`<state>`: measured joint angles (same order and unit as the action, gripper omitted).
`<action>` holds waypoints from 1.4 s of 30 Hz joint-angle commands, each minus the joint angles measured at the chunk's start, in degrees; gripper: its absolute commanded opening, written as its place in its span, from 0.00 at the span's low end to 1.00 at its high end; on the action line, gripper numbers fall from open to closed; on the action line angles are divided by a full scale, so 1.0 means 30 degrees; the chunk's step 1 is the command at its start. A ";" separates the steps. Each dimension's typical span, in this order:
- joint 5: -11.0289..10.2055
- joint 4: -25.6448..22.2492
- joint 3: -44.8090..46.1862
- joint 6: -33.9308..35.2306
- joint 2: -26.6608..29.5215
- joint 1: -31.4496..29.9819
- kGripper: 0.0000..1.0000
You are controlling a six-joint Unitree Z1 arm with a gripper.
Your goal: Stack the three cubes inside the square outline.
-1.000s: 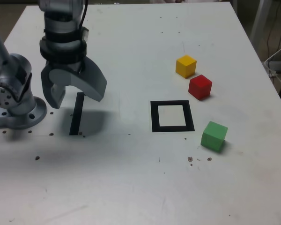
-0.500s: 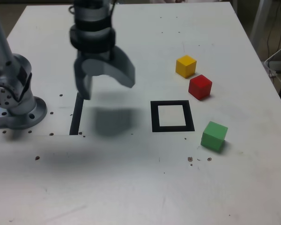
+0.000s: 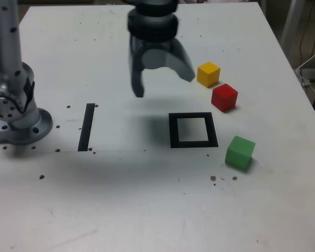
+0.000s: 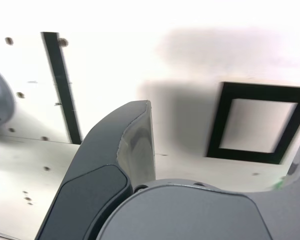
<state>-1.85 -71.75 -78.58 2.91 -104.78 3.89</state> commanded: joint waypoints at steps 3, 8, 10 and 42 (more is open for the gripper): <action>0.0196 -0.0801 -0.2059 0.0025 -0.1555 0.0595 0.99; 0.0356 -0.1308 -0.3975 0.0025 -0.3090 0.1147 0.99; 0.0407 -0.1431 -0.4684 0.0036 -0.3668 0.1332 0.99; 0.1418 -0.2861 -1.1418 0.0171 -0.9342 0.1758 0.97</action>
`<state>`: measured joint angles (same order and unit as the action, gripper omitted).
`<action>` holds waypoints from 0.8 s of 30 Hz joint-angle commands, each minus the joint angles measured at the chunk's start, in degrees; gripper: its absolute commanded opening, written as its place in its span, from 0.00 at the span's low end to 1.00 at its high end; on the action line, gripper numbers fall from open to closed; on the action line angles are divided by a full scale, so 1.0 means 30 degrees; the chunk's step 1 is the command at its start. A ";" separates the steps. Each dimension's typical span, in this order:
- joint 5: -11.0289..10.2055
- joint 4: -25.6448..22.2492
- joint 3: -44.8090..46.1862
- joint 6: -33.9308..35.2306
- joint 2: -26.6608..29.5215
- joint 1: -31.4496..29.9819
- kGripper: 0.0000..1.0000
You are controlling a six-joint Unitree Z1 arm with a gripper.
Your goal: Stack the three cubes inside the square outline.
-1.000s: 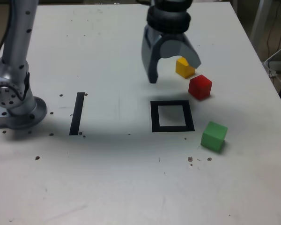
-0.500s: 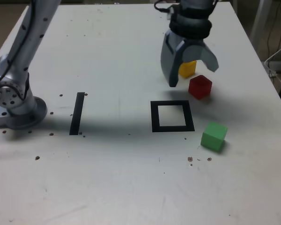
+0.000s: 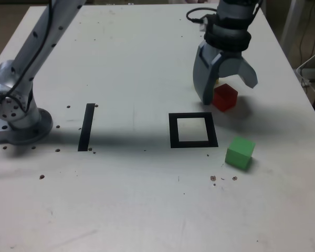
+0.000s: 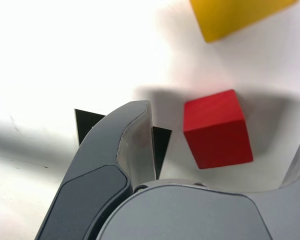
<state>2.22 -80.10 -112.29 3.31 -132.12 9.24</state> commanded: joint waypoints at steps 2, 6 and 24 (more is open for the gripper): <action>0.0163 -0.0114 -0.0347 0.0040 -0.0456 -0.0033 0.96; 0.0371 -0.0142 -0.0633 0.0040 -0.0929 -0.0033 0.93; 0.0515 -0.1201 -0.1561 0.0233 -0.1501 0.0202 0.33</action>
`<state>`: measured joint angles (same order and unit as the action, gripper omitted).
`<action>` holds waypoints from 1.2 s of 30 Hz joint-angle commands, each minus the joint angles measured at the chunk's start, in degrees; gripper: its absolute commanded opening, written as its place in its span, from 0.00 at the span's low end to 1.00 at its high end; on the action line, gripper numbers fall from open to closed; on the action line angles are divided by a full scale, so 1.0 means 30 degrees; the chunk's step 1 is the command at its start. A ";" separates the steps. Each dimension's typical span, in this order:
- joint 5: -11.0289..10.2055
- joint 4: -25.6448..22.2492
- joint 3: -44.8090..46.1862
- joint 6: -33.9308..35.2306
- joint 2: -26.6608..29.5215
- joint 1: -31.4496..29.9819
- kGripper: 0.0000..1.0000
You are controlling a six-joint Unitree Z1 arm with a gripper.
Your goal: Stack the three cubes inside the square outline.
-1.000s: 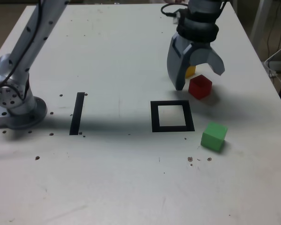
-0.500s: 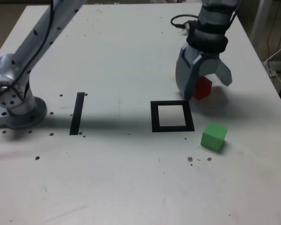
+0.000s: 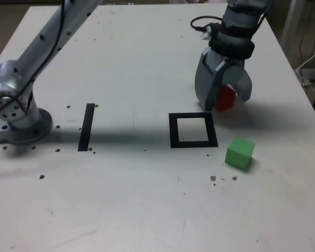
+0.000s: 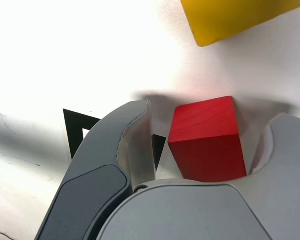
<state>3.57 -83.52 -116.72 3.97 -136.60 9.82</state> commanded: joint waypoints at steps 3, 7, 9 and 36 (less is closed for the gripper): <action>0.0147 -0.0071 -0.0057 -0.0016 0.0010 0.0008 0.32; 0.0226 -0.0113 -0.0021 -0.0066 0.0032 0.0008 0.31; 0.0265 -0.0131 0.0022 -0.0088 0.0056 0.0008 0.31; 0.0913 0.0404 0.4930 -0.0762 0.3878 -0.2446 0.31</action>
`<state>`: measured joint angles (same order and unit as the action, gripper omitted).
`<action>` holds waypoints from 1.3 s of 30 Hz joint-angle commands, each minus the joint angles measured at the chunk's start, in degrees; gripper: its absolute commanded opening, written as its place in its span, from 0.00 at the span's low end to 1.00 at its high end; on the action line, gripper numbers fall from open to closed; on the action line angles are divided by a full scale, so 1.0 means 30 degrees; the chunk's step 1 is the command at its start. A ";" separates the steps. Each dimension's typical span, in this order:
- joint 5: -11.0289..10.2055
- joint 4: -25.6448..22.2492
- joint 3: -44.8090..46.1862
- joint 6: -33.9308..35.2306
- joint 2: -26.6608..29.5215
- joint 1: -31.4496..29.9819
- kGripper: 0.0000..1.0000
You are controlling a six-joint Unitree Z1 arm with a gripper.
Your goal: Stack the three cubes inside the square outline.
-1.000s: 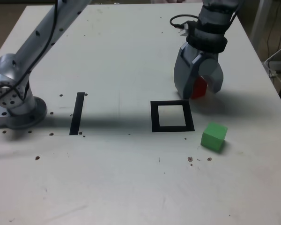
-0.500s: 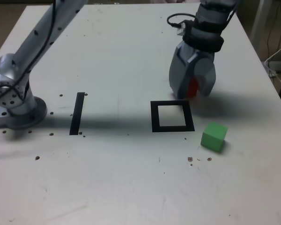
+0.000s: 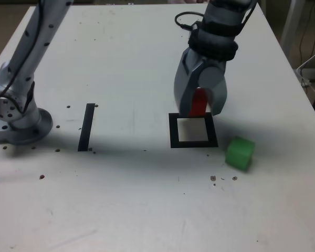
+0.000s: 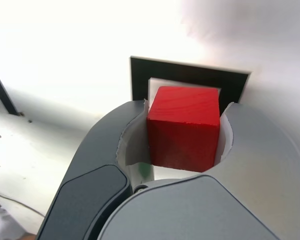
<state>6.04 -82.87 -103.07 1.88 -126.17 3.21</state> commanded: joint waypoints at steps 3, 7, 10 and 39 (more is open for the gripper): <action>0.0219 0.0678 0.1287 -0.0183 0.0849 -0.0603 0.31; 0.0329 0.1495 0.2426 -0.0497 0.1276 -0.1024 0.31; 0.0360 0.2283 0.3198 -0.0798 0.1419 -0.1313 0.31; -0.0285 0.5129 0.4891 -0.1272 0.1254 -0.1568 0.97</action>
<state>5.25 -67.59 -88.59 -1.80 -122.26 -1.42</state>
